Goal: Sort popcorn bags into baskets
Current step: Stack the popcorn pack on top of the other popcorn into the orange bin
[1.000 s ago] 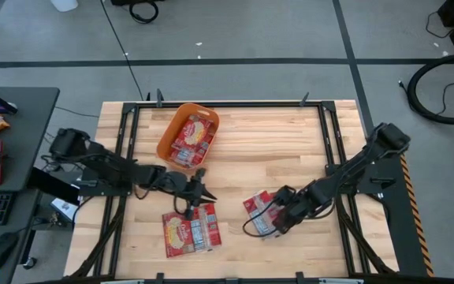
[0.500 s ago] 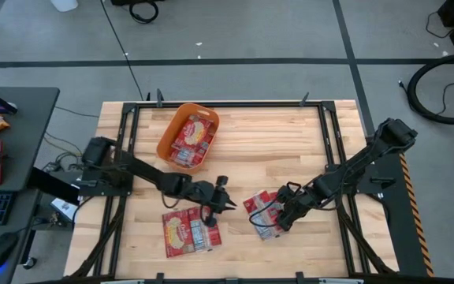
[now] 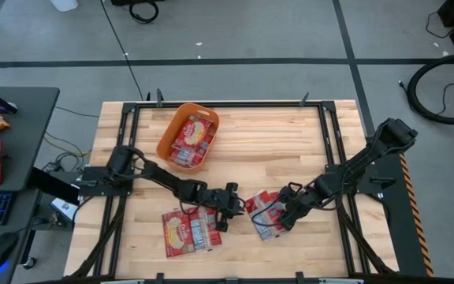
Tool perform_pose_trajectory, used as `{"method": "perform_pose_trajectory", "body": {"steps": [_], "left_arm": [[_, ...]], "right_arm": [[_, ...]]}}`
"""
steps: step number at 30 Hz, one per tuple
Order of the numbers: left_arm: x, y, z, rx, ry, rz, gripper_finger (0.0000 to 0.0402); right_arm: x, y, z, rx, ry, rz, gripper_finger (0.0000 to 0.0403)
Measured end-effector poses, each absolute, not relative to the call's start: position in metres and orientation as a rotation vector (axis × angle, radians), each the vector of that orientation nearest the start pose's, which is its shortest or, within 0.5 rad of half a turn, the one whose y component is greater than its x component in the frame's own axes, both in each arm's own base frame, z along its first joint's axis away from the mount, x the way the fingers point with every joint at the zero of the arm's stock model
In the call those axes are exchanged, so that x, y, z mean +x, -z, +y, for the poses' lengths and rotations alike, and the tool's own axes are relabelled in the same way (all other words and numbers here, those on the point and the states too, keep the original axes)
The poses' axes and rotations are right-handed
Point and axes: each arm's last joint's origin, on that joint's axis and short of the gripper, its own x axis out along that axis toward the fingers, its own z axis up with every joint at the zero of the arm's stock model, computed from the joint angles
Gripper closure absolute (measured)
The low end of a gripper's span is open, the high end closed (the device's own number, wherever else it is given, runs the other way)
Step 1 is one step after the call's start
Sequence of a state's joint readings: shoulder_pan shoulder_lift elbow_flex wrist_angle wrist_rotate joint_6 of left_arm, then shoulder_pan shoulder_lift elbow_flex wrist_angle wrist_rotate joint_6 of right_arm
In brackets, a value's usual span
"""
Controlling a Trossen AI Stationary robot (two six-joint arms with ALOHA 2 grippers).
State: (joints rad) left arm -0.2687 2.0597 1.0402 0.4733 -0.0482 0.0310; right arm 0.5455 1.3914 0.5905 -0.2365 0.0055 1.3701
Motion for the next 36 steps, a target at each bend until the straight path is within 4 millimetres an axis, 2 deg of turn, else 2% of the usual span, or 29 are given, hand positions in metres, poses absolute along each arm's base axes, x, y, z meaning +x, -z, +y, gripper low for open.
{"method": "perform_pose_trajectory", "body": {"steps": [11, 20, 29, 36], "left_arm": [[0.391, -0.104, -0.110, 0.124, 0.233, 0.578, 0.0350], [0.384, -0.099, -0.117, 0.134, 0.247, 0.661, 0.0350], [0.385, -0.099, -0.115, 0.134, 0.244, 0.660, 0.0350], [0.385, -0.099, -0.115, 0.135, 0.241, 0.649, 0.0350]], "right_arm": [[0.217, -0.143, 0.125, 0.998, 0.198, 0.965, 0.0211], [0.226, -0.124, 0.127, 1.055, 0.215, 1.022, 0.0212], [0.243, -0.129, 0.120, 1.030, 0.153, 0.871, 0.0212], [0.250, -0.118, 0.111, 1.009, 0.194, 0.872, 0.0224]]}}
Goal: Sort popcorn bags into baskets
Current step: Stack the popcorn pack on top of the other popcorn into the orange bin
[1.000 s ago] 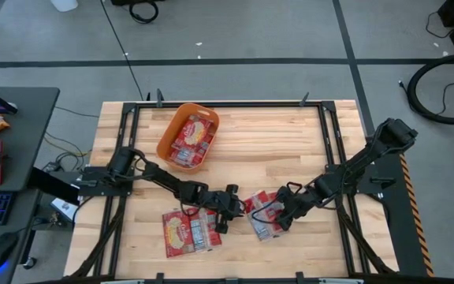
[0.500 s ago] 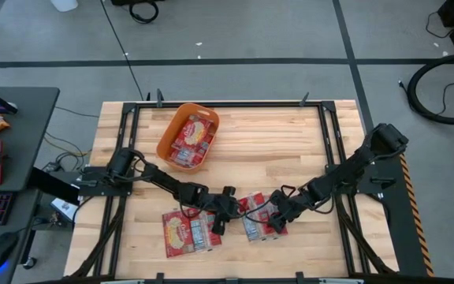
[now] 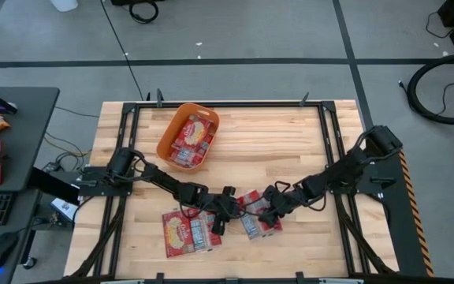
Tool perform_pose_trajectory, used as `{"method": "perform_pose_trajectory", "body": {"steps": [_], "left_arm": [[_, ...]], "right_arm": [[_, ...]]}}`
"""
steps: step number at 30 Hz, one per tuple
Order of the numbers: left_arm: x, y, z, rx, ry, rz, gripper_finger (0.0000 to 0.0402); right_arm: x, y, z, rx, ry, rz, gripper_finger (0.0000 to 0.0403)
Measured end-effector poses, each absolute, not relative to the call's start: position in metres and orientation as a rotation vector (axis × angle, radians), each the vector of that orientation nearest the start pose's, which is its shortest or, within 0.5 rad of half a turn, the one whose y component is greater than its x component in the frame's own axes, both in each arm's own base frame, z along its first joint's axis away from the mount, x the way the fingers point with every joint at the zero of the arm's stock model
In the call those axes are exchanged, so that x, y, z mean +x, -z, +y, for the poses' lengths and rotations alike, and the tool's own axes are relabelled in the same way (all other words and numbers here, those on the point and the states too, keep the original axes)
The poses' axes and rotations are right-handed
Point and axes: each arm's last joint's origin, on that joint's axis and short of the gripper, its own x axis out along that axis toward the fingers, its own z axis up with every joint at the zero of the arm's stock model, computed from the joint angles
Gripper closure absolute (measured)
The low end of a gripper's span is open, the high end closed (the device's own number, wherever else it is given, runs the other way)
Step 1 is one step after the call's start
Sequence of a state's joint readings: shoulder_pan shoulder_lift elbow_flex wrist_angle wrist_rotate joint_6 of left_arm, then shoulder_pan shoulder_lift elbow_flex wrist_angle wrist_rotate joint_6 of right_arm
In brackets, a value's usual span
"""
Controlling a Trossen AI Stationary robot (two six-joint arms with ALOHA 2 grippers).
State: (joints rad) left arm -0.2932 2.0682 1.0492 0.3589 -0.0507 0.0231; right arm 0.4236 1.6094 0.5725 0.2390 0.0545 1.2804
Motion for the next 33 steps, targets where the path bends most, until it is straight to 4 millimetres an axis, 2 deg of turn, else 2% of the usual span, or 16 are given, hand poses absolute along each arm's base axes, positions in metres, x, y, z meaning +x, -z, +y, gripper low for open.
{"method": "perform_pose_trajectory", "body": {"steps": [6, 9, 13, 17, 23, 29, 33], "left_arm": [[0.382, -0.103, -0.114, 0.159, 0.246, 0.685, 0.0350], [0.375, -0.118, -0.111, 0.180, 0.253, 0.723, 0.0350], [0.364, -0.147, -0.107, 0.180, 0.254, 0.685, 0.0350], [0.341, -0.155, -0.100, 0.169, 0.254, 0.628, 0.0350], [0.306, -0.173, -0.089, 0.076, 0.232, 0.501, 0.0350], [0.286, -0.199, -0.082, 0.008, 0.231, 0.438, 0.0350], [0.276, -0.217, -0.079, -0.036, 0.184, 0.398, 0.0347]], "right_arm": [[0.256, -0.116, 0.108, 0.957, 0.143, 0.860, 0.0280], [0.256, -0.121, 0.107, 0.945, 0.114, 0.844, 0.0320], [0.254, -0.128, 0.107, 0.926, 0.086, 0.835, 0.0360], [0.253, -0.135, 0.105, 0.892, 0.083, 0.811, 0.0366], [0.256, -0.150, 0.096, 0.725, 0.216, 0.857, 0.0362], [0.278, -0.182, 0.083, 0.488, 0.296, 0.830, 0.0362], [0.290, -0.203, 0.078, 0.377, 0.265, 0.826, 0.0361]]}}
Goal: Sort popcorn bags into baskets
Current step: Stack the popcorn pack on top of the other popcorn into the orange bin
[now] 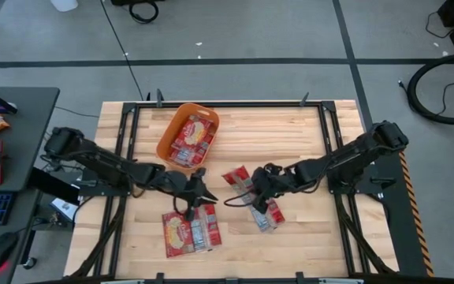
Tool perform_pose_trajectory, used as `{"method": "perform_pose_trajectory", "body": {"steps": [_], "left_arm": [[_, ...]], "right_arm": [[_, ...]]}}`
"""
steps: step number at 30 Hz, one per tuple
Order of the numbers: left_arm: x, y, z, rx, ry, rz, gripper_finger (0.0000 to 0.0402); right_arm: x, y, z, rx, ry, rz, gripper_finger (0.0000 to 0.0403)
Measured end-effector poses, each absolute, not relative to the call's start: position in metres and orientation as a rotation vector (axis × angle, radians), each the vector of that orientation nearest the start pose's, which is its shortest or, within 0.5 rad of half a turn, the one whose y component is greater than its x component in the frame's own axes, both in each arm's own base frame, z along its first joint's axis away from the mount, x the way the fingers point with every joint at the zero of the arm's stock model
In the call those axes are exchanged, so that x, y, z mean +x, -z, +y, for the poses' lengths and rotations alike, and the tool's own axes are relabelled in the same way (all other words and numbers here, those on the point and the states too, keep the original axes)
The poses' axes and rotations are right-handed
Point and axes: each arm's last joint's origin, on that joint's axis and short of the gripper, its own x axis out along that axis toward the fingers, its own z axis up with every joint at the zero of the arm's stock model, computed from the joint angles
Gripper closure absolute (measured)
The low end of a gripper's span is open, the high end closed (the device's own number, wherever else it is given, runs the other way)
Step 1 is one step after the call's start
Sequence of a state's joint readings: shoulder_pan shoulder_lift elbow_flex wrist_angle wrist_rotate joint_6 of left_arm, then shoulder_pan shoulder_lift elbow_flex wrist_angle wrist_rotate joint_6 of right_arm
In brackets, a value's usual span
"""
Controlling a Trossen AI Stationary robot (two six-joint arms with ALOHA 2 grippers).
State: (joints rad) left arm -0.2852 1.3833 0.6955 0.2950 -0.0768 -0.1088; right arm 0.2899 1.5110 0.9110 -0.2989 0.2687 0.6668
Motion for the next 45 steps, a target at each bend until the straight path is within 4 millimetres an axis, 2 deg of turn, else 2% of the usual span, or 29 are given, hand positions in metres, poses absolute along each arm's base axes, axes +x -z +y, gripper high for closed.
{"method": "perform_pose_trajectory", "body": {"steps": [5, 12, 16, 19, 23, 28, 32, 42, 45], "left_arm": [[0.271, -0.226, -0.073, -0.051, 0.106, 0.386, 0.0310], [0.272, -0.227, -0.062, -0.075, 0.023, 0.380, 0.0197], [0.273, -0.228, -0.055, -0.100, 0.023, 0.375, 0.0147], [0.274, -0.228, -0.053, -0.106, 0.022, 0.373, 0.0127], [0.275, -0.229, -0.052, -0.111, 0.028, 0.362, 0.0123], [0.277, -0.236, -0.054, -0.126, 0.066, 0.294, 0.0139], [0.278, -0.240, -0.054, -0.126, 0.065, 0.248, 0.0172], [0.279, -0.243, -0.054, -0.085, 0.074, 0.213, 0.0320], [0.279, -0.243, -0.054, -0.082, 0.074, 0.213, 0.0362]], "right_arm": [[0.291, -0.218, 0.078, 0.237, 0.217, 0.882, 0.0361], [0.295, -0.234, 0.089, 0.080, 0.130, 0.844, 0.0360], [0.298, -0.239, 0.095, 0.021, 0.104, 0.800, 0.0360], [0.300, -0.242, 0.097, -0.006, 0.081, 0.762, 0.0360], [0.304, -0.245, 0.097, -0.027, 0.086, 0.710, 0.0360], [0.312, -0.254, 0.097, -0.058, 0.094, 0.585, 0.0360], [0.315, -0.259, 0.098, -0.072, 0.078, 0.527, 0.0360], [0.315, -0.259, 0.098, -0.061, 0.080, 0.531, 0.0358], [0.315, -0.258, 0.098, -0.024, 0.091, 0.539, 0.0347]]}}
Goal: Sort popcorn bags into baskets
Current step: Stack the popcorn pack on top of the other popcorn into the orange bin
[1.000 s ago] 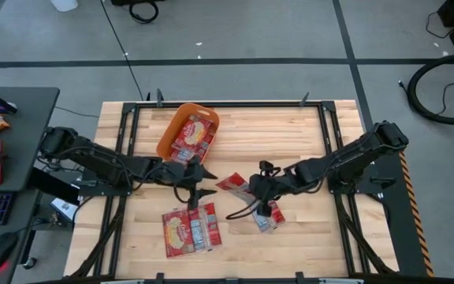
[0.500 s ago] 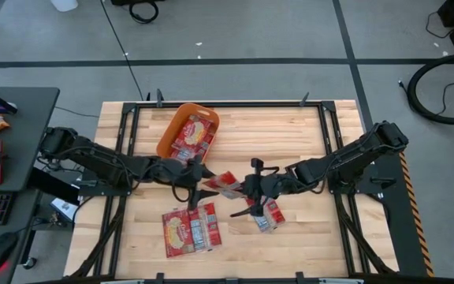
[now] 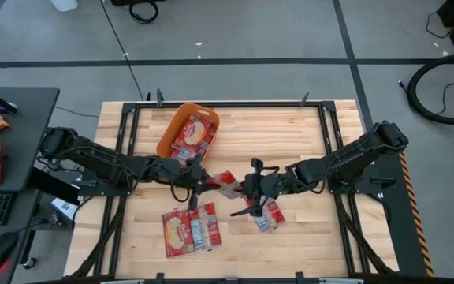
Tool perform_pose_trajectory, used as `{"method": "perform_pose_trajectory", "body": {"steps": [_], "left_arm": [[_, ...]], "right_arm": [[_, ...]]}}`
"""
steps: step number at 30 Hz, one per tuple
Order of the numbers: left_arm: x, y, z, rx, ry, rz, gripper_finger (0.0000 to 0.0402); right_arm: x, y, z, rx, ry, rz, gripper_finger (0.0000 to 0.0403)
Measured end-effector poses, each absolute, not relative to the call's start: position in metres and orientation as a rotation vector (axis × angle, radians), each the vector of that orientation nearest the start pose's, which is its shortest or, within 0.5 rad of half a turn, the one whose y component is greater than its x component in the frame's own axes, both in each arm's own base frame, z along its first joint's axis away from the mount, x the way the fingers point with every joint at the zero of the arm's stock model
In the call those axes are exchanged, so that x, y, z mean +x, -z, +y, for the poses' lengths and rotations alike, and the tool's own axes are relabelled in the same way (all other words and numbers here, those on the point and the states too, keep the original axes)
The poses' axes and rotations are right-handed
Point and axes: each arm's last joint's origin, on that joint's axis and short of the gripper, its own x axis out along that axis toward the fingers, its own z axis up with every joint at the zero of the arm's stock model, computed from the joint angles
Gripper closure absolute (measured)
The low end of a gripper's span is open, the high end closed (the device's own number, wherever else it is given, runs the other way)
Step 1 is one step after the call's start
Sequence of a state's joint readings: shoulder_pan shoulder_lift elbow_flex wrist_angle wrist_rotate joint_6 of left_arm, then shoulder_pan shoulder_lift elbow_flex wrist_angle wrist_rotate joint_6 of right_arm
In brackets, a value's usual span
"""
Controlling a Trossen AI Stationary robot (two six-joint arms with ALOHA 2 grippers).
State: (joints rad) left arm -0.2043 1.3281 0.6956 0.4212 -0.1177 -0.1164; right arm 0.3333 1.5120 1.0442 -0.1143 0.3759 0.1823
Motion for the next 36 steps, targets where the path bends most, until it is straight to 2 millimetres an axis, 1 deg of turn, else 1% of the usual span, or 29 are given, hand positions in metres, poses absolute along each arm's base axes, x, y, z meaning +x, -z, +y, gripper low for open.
{"method": "perform_pose_trajectory", "body": {"steps": [1, 3, 5, 8, 10, 12, 15, 17, 21, 26, 30, 36], "left_arm": [[0.279, -0.243, -0.054, -0.076, 0.074, 0.214, 0.0371], [0.279, -0.243, -0.054, -0.061, 0.074, 0.216, 0.0374], [0.279, -0.243, -0.054, -0.047, 0.075, 0.212, 0.0374], [0.274, -0.250, -0.050, -0.006, 0.053, 0.193, 0.0370], [0.267, -0.258, -0.044, 0.051, 0.002, 0.187, 0.0358], [0.259, -0.267, -0.037, 0.131, -0.086, 0.186, 0.0351], [0.243, -0.278, -0.026, 0.270, -0.218, 0.208, 0.0354], [0.233, -0.285, -0.018, 0.366, -0.284, 0.233, 0.0361], [0.218, -0.287, -0.005, 0.540, -0.323, 0.332, 0.0368], [0.213, -0.281, 0.018, 0.618, -0.389, 0.459, 0.0365], [0.209, -0.276, 0.036, 0.593, -0.434, 0.535, 0.0365], [0.205, -0.275, 0.056, 0.400, -0.553, 0.516, 0.0364]], "right_arm": [[0.314, -0.257, 0.097, -0.021, 0.095, 0.548, 0.0340], [0.311, -0.258, 0.096, -0.026, 0.097, 0.567, 0.0322], [0.306, -0.264, 0.094, -0.026, 0.102, 0.567, 0.0301], [0.293, -0.276, 0.088, -0.018, 0.157, 0.567, 0.0268], [0.282, -0.283, 0.083, -0.015, 0.223, 0.578, 0.0249], [0.270, -0.291, 0.078, 0.004, 0.286, 0.576, 0.0235], [0.258, -0.298, 0.073, 0.045, 0.338, 0.579, 0.0223], [0.254, -0.298, 0.073, 0.064, 0.344, 0.587, 0.0221], [0.256, -0.295, 0.080, 0.045, 0.331, 0.597, 0.0223], [0.265, -0.281, 0.085, -0.006, 0.329, 0.643, 0.0224], [0.273, -0.268, 0.088, -0.026, 0.336, 0.683, 0.0224], [0.280, -0.257, 0.090, -0.044, 0.335, 0.716, 0.0224]]}}
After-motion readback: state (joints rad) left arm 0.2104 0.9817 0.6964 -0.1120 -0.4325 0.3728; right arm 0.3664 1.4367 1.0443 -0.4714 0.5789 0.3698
